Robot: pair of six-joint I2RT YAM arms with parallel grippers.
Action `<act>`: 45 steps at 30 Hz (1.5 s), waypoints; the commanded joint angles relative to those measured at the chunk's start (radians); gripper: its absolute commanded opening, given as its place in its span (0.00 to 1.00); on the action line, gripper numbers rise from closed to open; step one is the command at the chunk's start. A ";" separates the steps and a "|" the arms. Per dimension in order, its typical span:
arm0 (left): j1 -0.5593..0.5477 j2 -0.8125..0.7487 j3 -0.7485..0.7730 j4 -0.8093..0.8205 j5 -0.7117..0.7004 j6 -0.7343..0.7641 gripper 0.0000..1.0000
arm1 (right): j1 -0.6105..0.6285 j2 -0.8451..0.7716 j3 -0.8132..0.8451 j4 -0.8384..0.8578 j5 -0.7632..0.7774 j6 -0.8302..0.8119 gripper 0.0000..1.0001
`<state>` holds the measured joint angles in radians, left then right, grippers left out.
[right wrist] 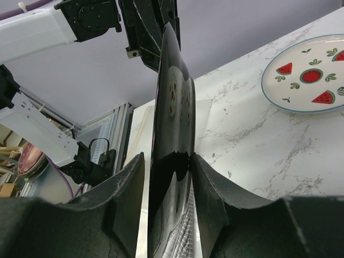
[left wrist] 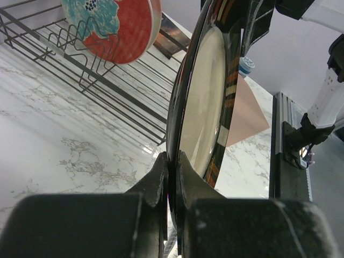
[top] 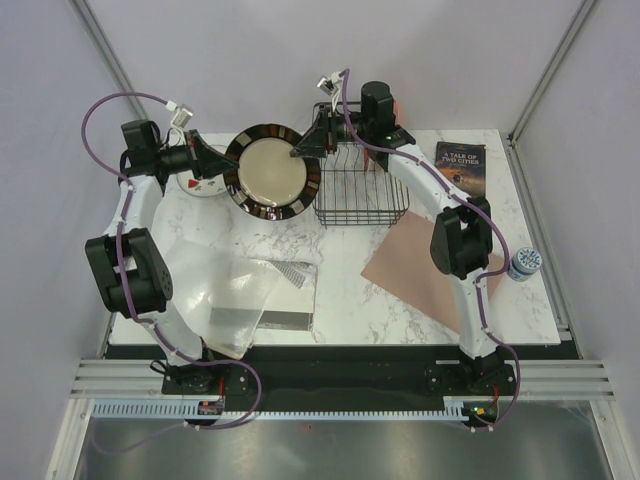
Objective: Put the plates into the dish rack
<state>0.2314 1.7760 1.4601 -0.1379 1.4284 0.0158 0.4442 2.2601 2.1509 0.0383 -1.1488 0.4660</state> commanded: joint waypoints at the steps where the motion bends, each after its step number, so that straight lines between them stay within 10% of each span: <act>1: -0.018 -0.006 0.078 0.076 0.133 -0.080 0.02 | 0.040 0.013 0.047 -0.021 0.001 -0.044 0.45; 10: -0.017 0.005 0.074 0.104 0.101 -0.105 0.04 | 0.048 -0.007 0.067 -0.228 0.057 -0.211 0.00; 21: 0.028 -0.153 0.013 0.100 -0.285 0.008 0.69 | -0.010 -0.123 0.099 -0.265 0.352 -0.265 0.00; 32: 0.029 -0.430 -0.265 0.182 -0.643 -0.034 0.82 | 0.005 -0.293 -0.082 -0.048 1.156 -0.283 0.00; 33: 0.028 -0.446 -0.285 0.185 -0.657 -0.049 1.00 | 0.014 -0.300 -0.086 -0.017 1.223 -0.285 0.00; 45: 0.026 -0.612 -0.510 0.184 -0.694 -0.074 1.00 | 0.186 -0.047 0.207 0.077 2.049 -0.664 0.00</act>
<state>0.2611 1.2304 0.9794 0.0105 0.7456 -0.0406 0.6037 2.1609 2.1838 -0.1059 0.5892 -0.0654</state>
